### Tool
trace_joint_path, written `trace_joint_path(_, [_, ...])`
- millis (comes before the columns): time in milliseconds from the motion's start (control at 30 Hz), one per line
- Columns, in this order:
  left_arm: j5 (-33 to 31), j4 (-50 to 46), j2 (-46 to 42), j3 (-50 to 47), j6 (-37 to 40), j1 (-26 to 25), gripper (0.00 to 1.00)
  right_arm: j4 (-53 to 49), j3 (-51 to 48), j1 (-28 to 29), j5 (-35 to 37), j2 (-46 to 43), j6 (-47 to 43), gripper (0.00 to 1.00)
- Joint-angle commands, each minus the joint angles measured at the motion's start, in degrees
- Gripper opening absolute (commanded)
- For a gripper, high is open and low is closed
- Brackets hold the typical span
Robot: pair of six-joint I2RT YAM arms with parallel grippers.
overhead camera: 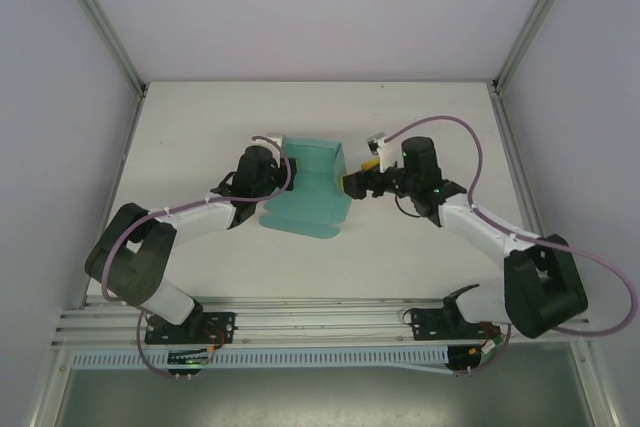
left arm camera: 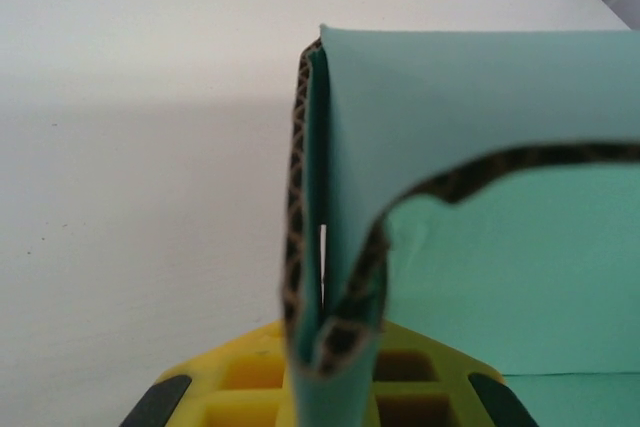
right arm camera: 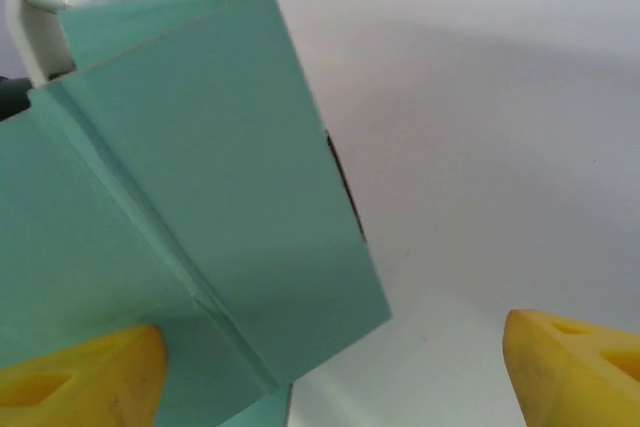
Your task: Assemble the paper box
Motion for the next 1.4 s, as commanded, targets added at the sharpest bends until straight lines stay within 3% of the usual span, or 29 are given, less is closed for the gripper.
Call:
trace_joint_path(0, [0.56, -0.4, 0.02, 1.49, 0.65, -0.29, 0.0, 3.59, 2.7, 1.08, 2.18, 3.29, -1.03, 0.82])
trace_joint_path(167, [-2.3, -2.37, -0.5, 1.36, 0.78, -0.29, 0.0, 6.7, 4.66, 2.92, 3.62, 5.64, -0.51, 0.77])
trace_joint_path(433, [-5.5, -5.08, -0.29, 2.48, 1.59, -0.27, 0.0, 0.32, 8.06, 7.23, 12.87, 6.7, -3.21, 0.72])
trace_joint_path(667, [-3.12, -3.56, -1.34, 1.5, 2.45, -0.27, 0.0, 1.25, 11.01, 8.17, 18.96, 12.06, -0.41, 0.58])
trace_joint_path(767, [-1.98, -3.53, -1.16, 1.66, 2.9, -0.22, 0.0, 1.79, 13.01, 8.39, 19.35, 15.4, 1.08, 0.43])
trace_joint_path(867, [-2.98, -4.17, -1.52, 1.53, 2.92, -0.37, 0.0, 2.7, 13.43, 8.91, 22.99, 16.54, 1.92, 0.22])
trace_joint_path(967, [-2.88, -3.45, -2.14, 1.05, 2.66, -0.38, 0.0, -0.17, 14.85, 9.37, 29.98, 17.6, 3.1, 0.15])
trace_joint_path(1067, [-2.85, -3.56, -2.03, 1.62, 1.69, -0.38, 0.0, -3.82, 16.55, 11.47, 42.28, 19.53, 4.24, 0.08])
trace_joint_path(1133, [-4.3, -4.99, -1.87, 2.46, 0.88, -0.55, 0.0, -8.13, 18.68, 13.6, 54.76, 21.55, 6.18, 0.05])
trace_joint_path(1267, [-6.67, -6.59, -2.26, 3.01, 0.27, -0.89, 0.0, -23.78, 25.88, 14.93, 74.43, 27.44, 15.96, 0.0])
trace_joint_path(1367, [-7.67, -7.35, -3.08, 2.8, -0.01, -0.98, 0.0, -31.46, 28.37, 14.97, 81.63, 29.88, 22.01, 0.0])
